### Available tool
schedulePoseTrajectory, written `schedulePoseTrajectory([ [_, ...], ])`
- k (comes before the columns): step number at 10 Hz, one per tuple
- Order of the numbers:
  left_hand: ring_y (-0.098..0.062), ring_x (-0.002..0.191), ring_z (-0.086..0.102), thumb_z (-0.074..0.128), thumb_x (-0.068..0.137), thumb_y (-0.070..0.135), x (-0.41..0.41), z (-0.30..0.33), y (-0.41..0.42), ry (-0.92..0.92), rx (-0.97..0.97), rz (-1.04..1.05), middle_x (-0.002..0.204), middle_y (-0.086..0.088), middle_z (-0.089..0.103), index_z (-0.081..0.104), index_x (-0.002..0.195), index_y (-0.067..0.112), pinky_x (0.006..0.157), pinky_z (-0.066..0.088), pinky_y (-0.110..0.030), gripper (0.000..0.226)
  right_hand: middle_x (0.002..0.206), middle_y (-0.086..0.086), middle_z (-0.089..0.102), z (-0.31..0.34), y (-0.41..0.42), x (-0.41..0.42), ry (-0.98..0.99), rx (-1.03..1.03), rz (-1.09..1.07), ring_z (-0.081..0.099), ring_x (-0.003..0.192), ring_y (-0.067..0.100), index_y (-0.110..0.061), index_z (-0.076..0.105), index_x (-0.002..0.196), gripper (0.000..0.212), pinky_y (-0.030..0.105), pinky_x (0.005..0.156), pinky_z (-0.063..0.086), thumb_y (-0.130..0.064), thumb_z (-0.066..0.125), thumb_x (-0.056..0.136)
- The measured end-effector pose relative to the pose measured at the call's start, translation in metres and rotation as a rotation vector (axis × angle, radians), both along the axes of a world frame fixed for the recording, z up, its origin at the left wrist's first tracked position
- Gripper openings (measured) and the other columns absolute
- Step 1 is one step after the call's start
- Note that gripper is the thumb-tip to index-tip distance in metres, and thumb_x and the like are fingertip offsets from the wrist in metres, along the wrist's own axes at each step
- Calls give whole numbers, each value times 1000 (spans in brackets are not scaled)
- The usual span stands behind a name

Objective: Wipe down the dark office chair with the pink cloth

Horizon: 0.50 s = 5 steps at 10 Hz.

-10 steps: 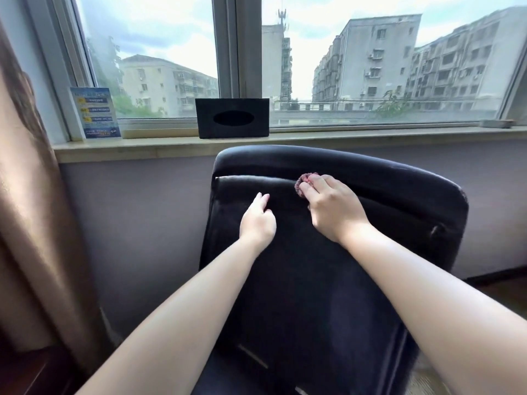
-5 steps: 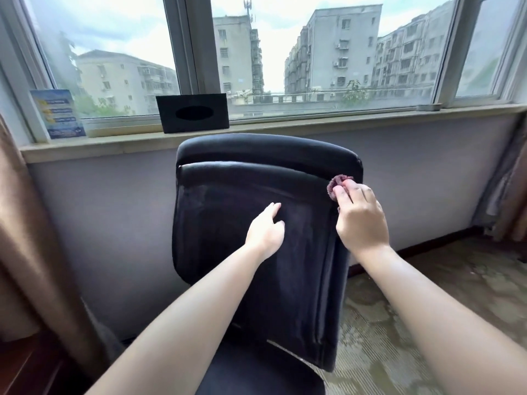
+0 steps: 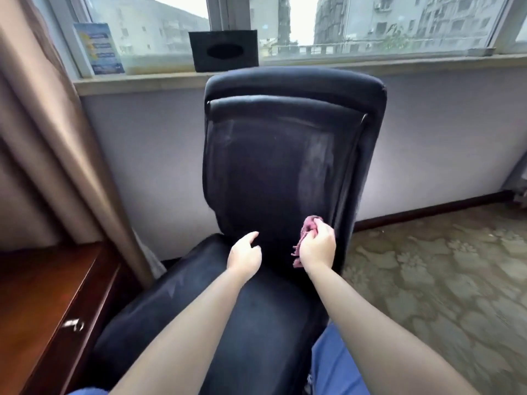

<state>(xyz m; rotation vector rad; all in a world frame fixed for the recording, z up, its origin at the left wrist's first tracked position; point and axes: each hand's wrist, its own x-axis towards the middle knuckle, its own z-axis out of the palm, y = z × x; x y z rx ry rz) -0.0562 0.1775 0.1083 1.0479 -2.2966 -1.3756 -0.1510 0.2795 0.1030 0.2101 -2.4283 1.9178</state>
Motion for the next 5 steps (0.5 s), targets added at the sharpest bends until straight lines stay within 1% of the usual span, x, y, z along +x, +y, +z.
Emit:
schedulePoseTrajectory([
  [1,-27,113,58,43,90,7,32,-22,-13,-35,-1,58,139,2,51,48,137,24,87,51,-32,50,97,10,57,-22,-11,36,-249,-47,120,64,54,28,-18,57,88,32,42,33,50,-7,27,92],
  [2,-22,88,64,43,91,6,62,-37,-24,-50,-5,115,136,3,53,48,137,21,70,49,-25,49,70,12,58,-33,-22,65,-333,2,220,59,43,22,-9,56,91,30,48,37,51,-6,26,92],
  [3,-6,64,50,42,93,5,89,-39,-34,-58,2,171,130,1,57,47,138,20,56,39,-15,47,72,4,64,-32,-33,81,-389,95,451,61,53,21,-12,59,103,23,31,46,54,-17,38,97],
  [4,-5,74,54,44,93,6,110,-32,-44,-55,-52,179,134,2,55,48,137,19,63,40,-15,46,122,2,62,-44,-40,79,-289,524,701,60,103,19,-16,57,125,36,22,89,44,-33,52,93],
  [5,-10,87,53,45,93,7,125,-18,-47,-45,-96,165,136,2,54,51,135,18,73,38,-18,44,137,7,51,-45,-34,74,-225,711,674,47,126,25,-12,49,134,48,31,105,36,-36,53,93],
])
